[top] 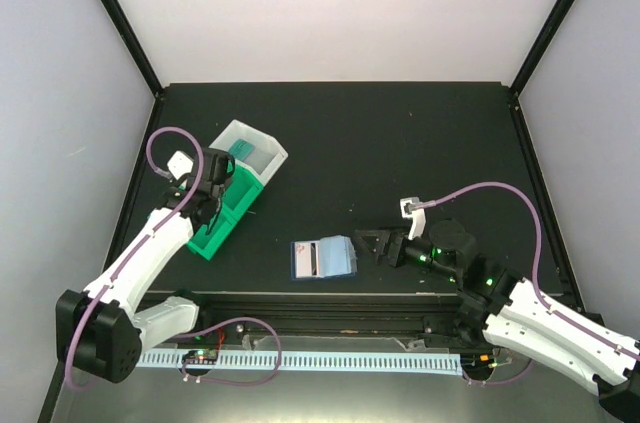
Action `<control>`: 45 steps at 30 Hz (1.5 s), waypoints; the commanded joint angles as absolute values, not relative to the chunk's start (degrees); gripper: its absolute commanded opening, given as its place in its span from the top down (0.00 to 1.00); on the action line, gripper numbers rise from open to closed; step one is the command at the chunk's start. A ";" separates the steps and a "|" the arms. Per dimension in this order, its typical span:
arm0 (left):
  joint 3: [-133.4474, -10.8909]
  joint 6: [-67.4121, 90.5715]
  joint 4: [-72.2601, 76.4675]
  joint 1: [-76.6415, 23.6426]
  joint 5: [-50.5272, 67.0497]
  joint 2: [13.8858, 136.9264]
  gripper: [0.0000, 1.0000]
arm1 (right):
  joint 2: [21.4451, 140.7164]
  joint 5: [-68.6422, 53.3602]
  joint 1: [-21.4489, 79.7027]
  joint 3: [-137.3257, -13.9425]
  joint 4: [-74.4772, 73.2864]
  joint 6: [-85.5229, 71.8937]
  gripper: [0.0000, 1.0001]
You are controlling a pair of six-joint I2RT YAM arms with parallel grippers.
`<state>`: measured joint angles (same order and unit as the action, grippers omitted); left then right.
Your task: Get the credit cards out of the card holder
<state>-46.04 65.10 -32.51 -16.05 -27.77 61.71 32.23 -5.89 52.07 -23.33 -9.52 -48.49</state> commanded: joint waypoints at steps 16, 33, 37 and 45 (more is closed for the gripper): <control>-44.71 60.65 -20.02 -12.33 -26.56 72.26 0.98 | 32.57 -2.59 52.03 -23.86 -8.27 -48.97 0.00; -48.65 57.49 -17.06 -11.17 -25.66 81.98 0.98 | 33.97 -1.34 52.00 -24.34 -8.51 -47.81 0.00; -48.72 57.69 -16.46 -10.78 -26.15 83.02 0.98 | 33.61 -0.57 52.03 -24.43 -8.99 -47.32 0.00; -49.00 56.84 -15.34 -10.43 -26.26 83.97 0.98 | 33.60 -0.27 52.03 -24.43 -9.12 -46.61 0.00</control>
<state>-46.65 57.84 -17.04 -10.98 -25.67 83.37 34.33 -1.87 52.05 -23.33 -9.41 -47.94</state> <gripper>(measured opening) 0.020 0.999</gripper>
